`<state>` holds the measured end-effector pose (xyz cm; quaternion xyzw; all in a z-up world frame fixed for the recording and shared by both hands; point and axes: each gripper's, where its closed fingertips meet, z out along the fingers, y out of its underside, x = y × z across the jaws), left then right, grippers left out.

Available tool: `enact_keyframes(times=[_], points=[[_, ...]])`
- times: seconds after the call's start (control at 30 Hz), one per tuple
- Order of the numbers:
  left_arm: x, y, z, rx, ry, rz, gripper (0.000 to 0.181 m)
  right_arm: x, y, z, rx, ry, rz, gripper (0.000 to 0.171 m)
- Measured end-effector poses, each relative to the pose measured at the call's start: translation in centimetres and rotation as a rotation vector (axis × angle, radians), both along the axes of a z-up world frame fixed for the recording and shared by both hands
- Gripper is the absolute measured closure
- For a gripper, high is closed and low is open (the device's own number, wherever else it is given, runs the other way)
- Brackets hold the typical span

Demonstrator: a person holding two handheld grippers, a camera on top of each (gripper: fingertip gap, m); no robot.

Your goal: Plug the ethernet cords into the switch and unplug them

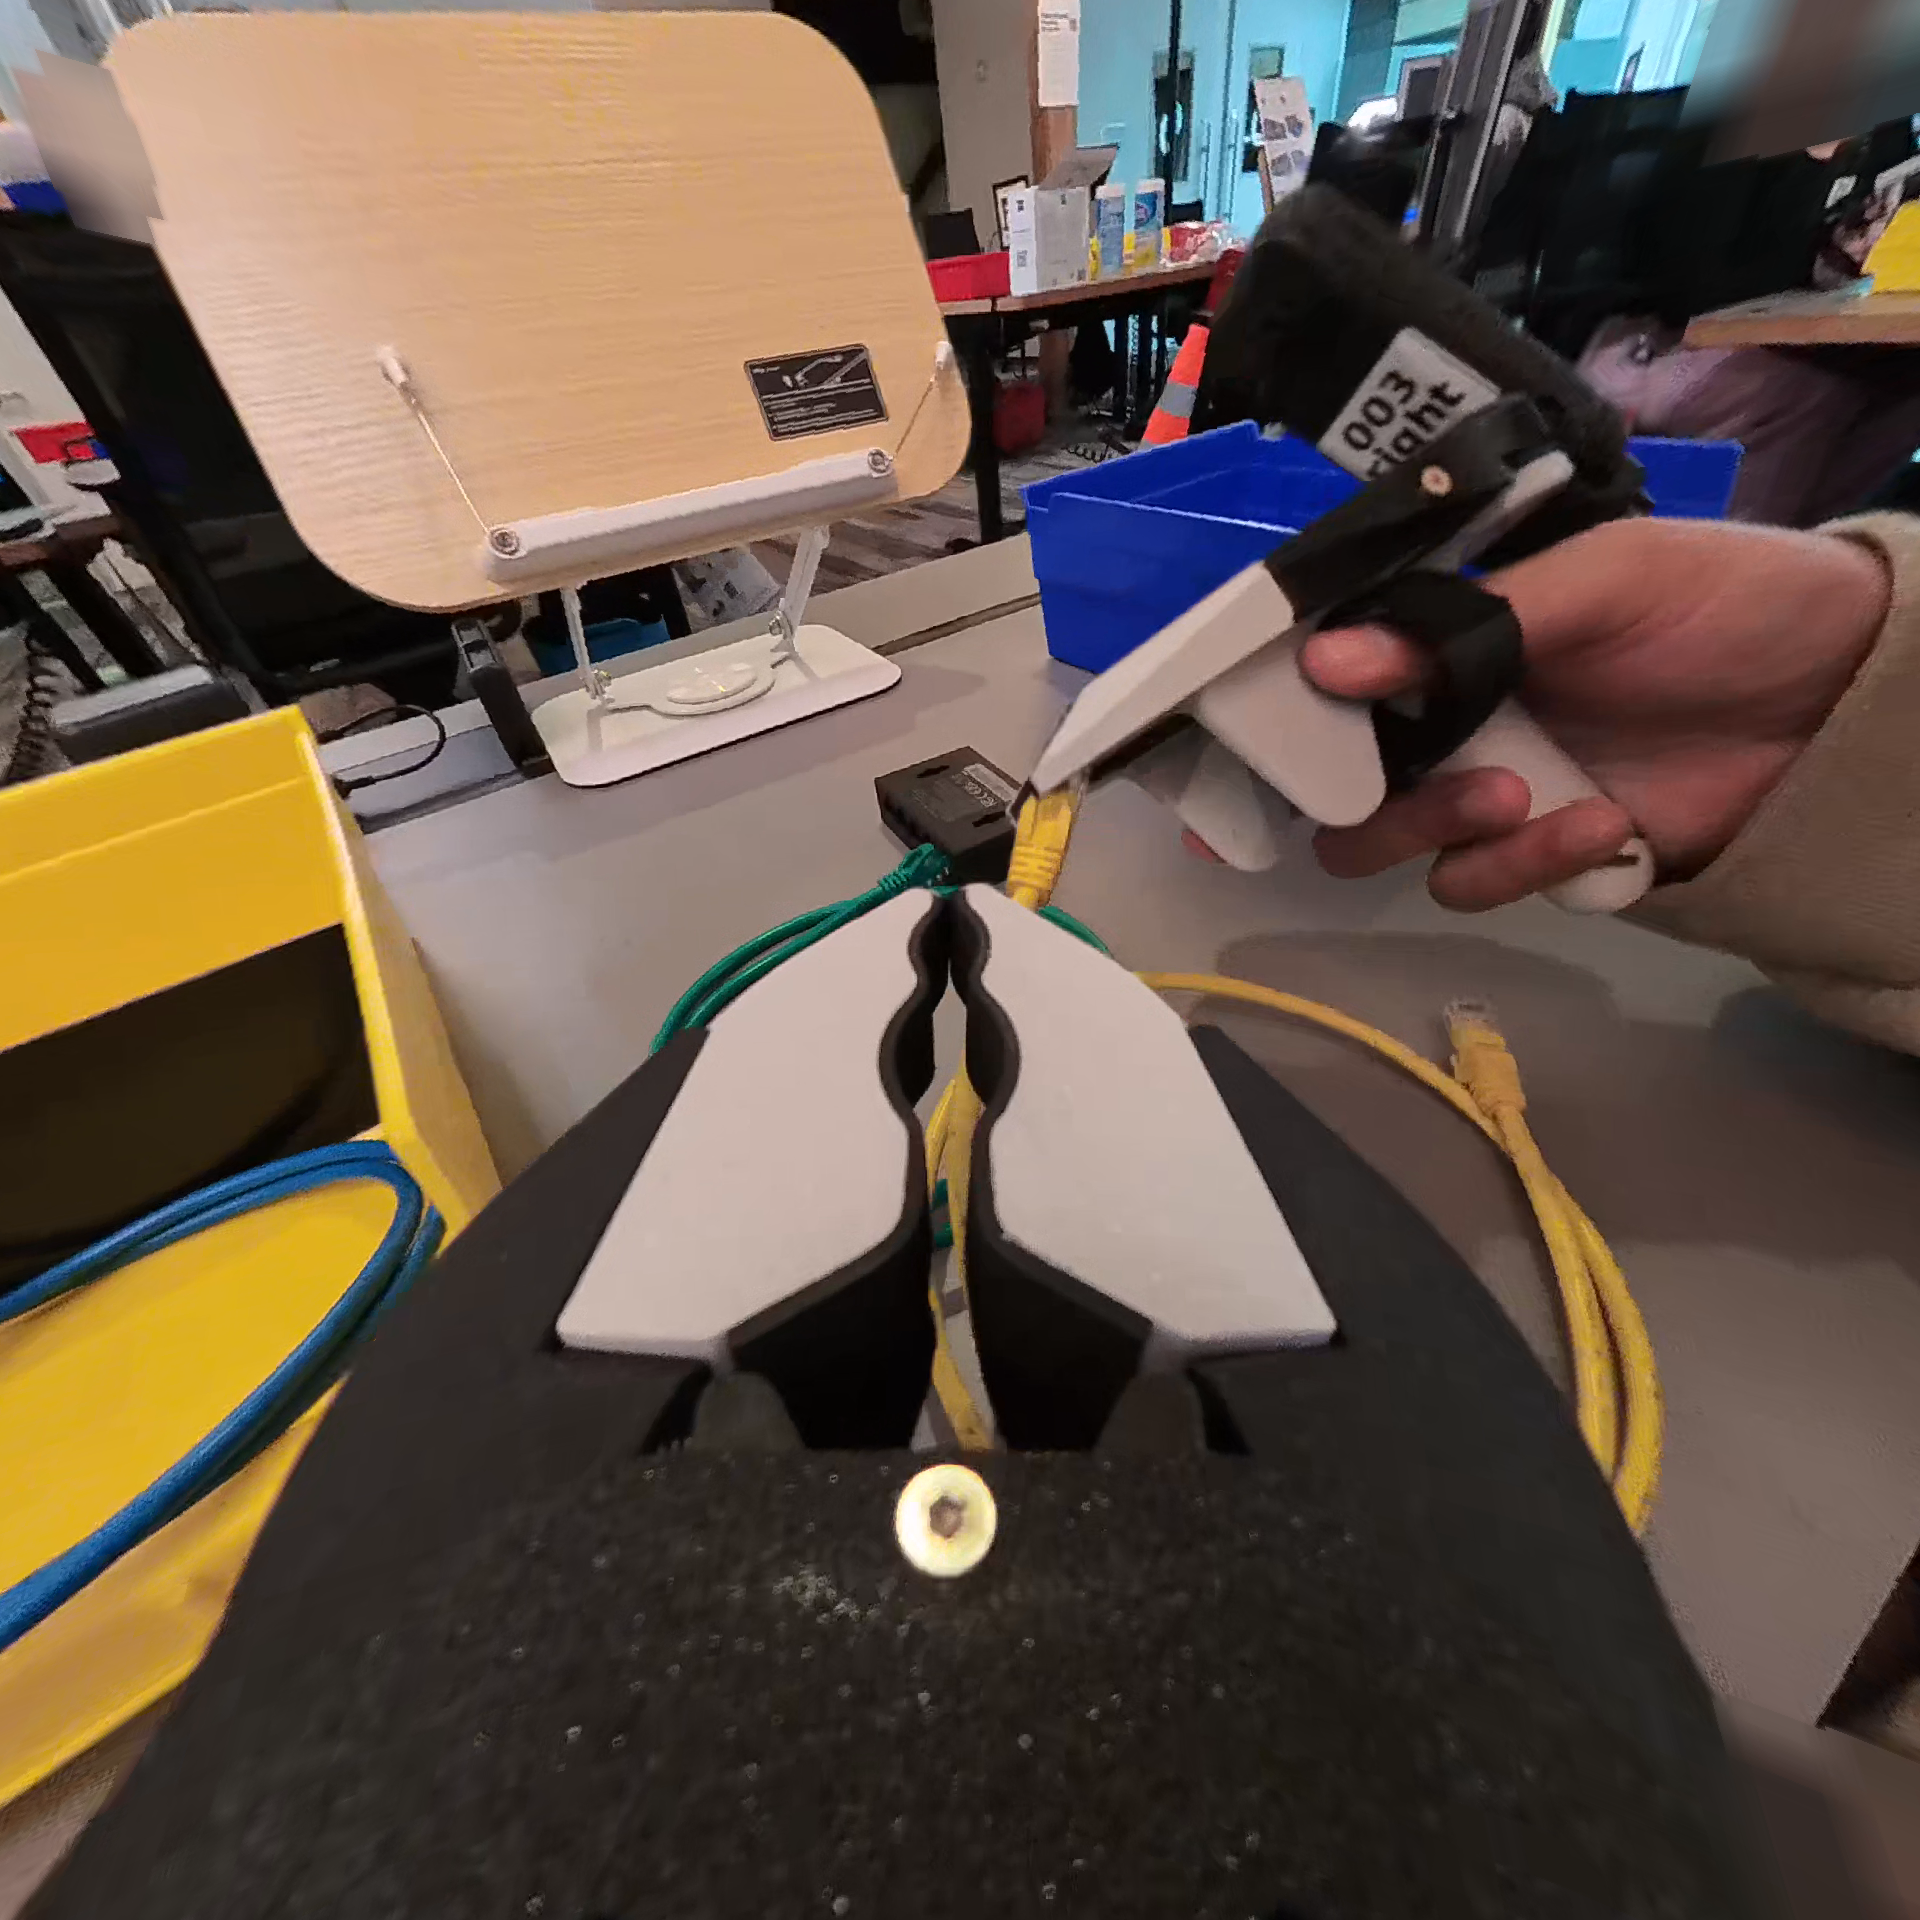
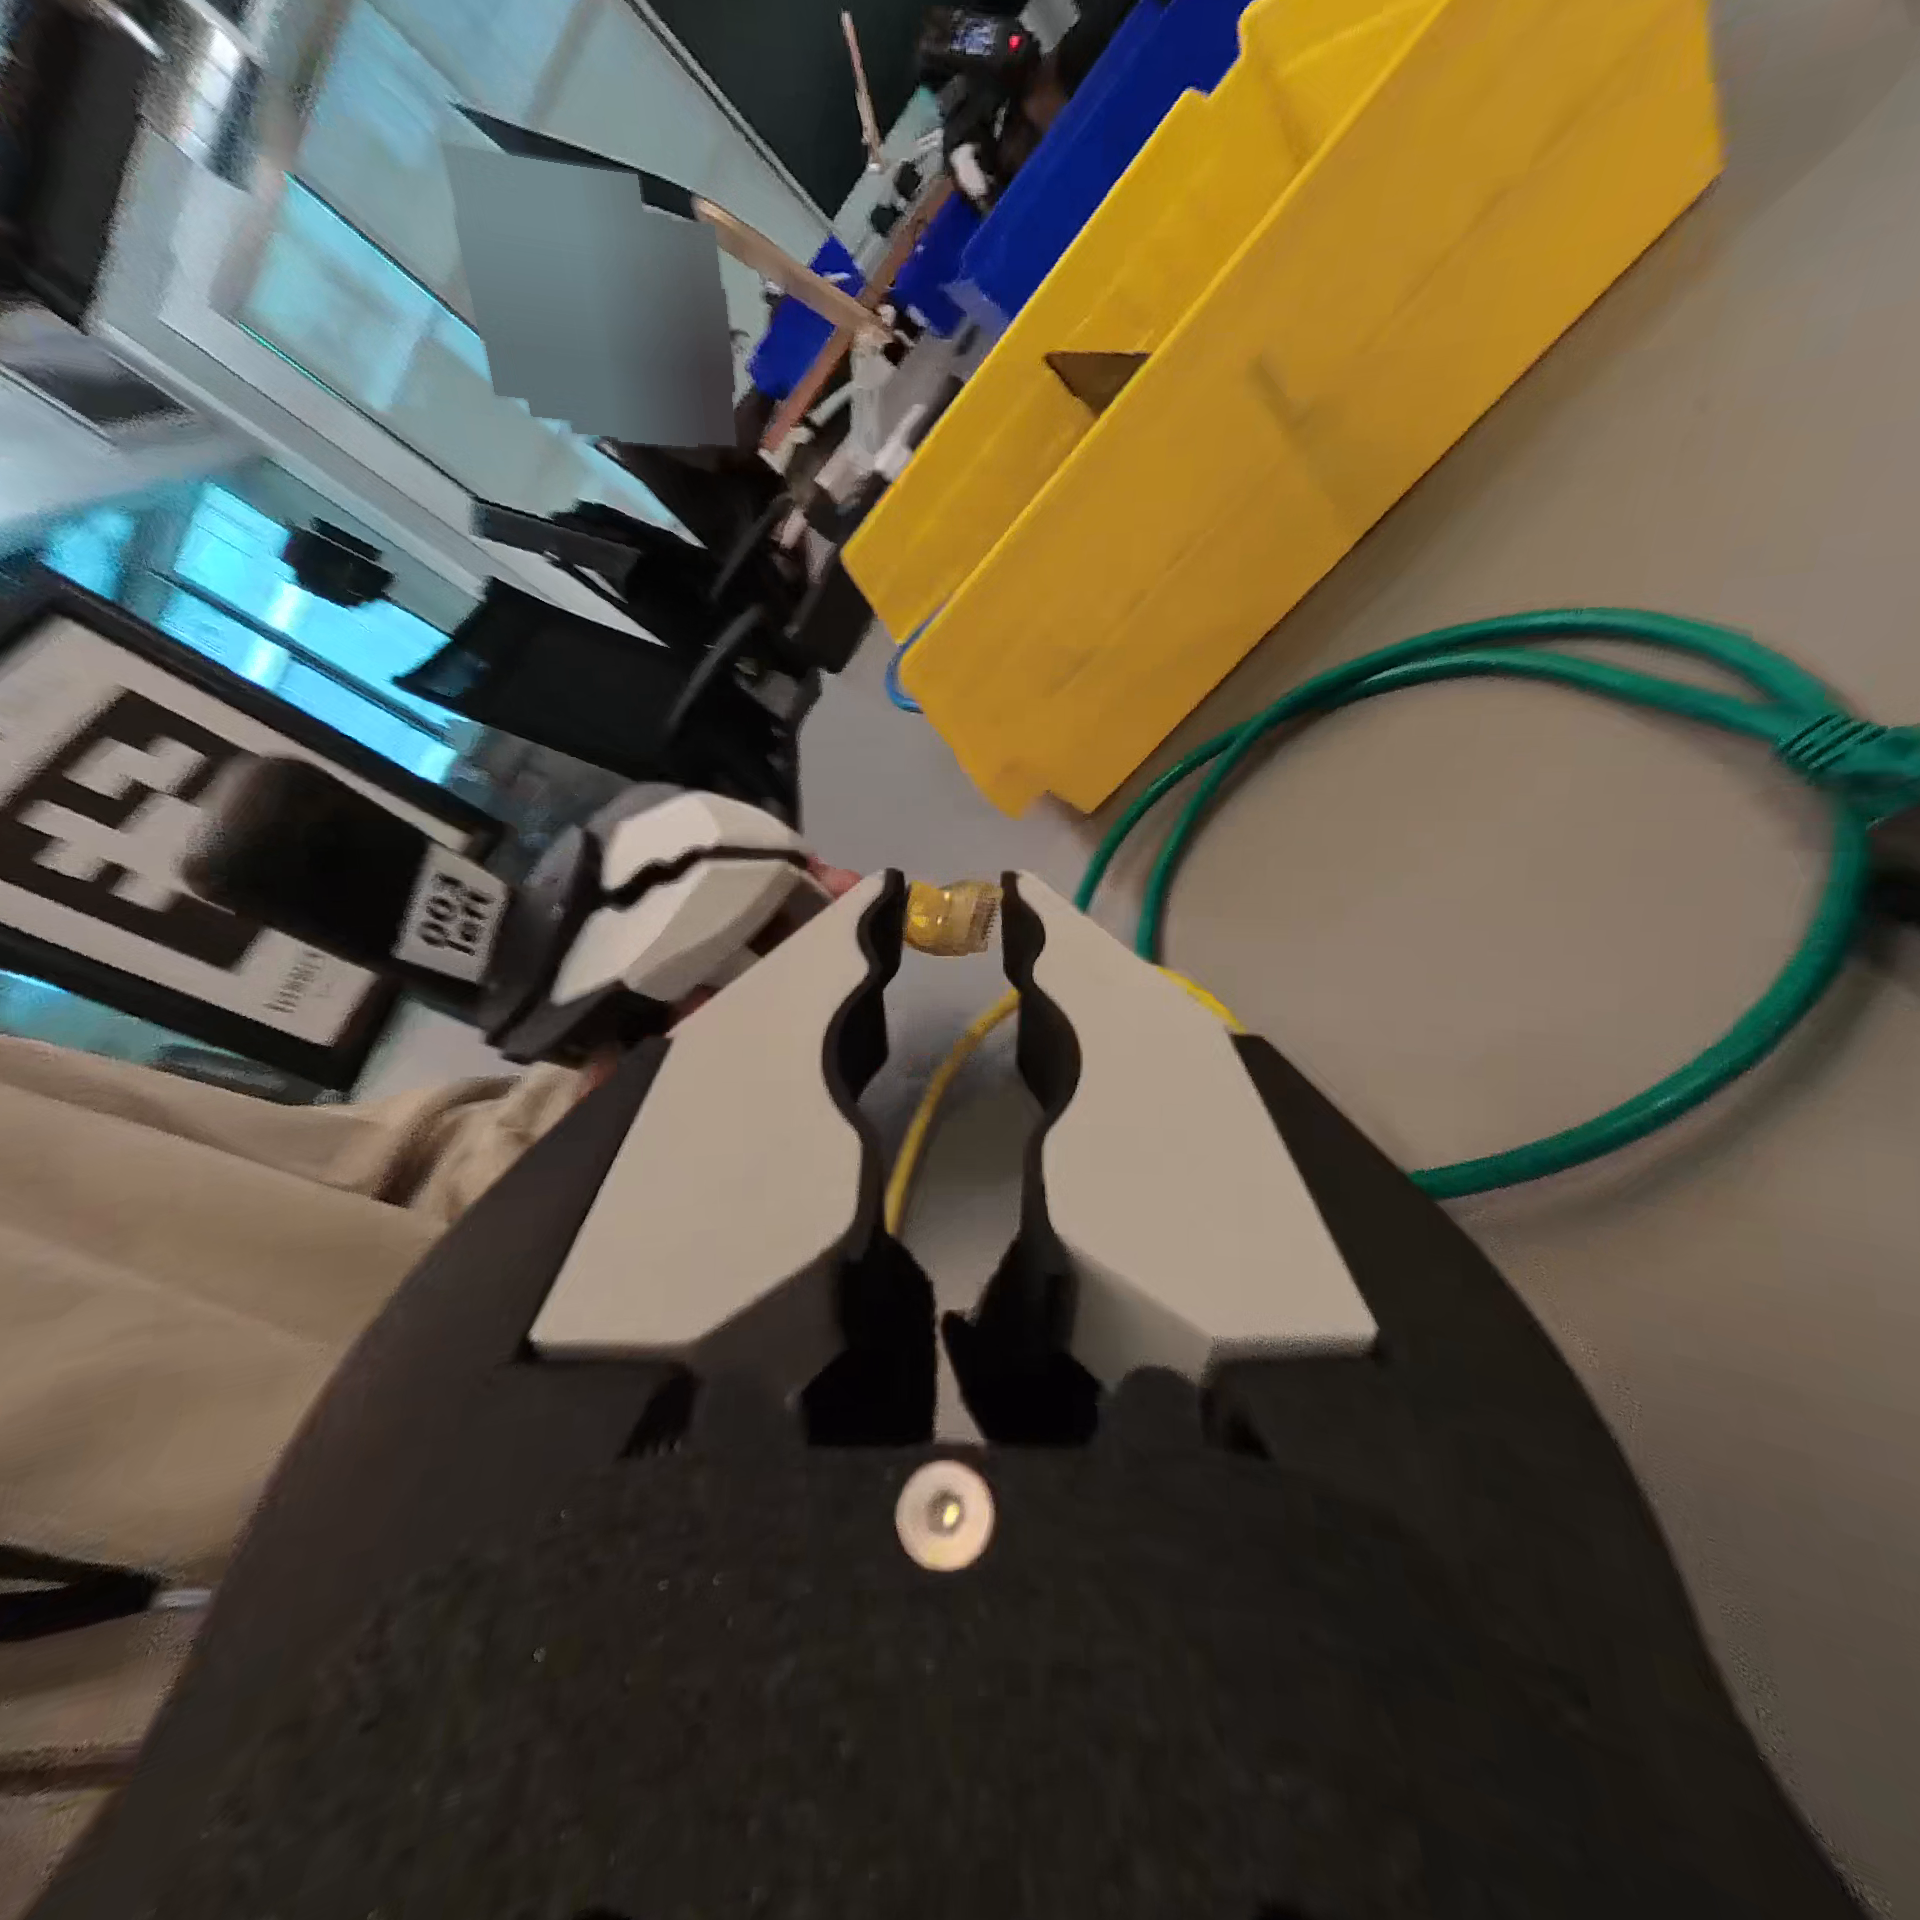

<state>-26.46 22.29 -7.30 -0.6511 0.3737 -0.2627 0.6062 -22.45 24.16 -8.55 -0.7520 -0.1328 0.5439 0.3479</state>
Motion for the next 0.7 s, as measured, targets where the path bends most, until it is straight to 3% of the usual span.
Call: enact_keyframes(times=[0.1,0.27,0.4,0.5,0.6,0.7], points=[[-0.1,-0.3,-0.4,0.094,0.068,-0.003,0.181,0.2,0.1,0.0,-0.086,0.107,0.013,0.157],[-1.5,-1.2,1.2,0.143,0.010,-0.062,0.145,0.2,-0.4,-0.1,-0.116,0.141,0.057,0.162],[-5.2,-0.1,3.2,0.113,-0.102,-0.037,0.144,1.0,-1.0,2.3,-0.129,0.322,0.123,0.162],[-6.5,0.8,1.7,0.099,-0.025,-0.032,0.145,2.1,-1.5,5.0,-0.077,0.471,0.173,0.164],[-4.0,0.0,0.0,0.124,0.060,-0.098,0.148,2.6,-1.9,7.6,-0.055,0.644,0.218,0.163],[0.3,-1.5,-0.9,0.203,0.115,-0.157,0.154,1.2,-1.9,7.5,-0.123,0.724,0.225,0.163]])
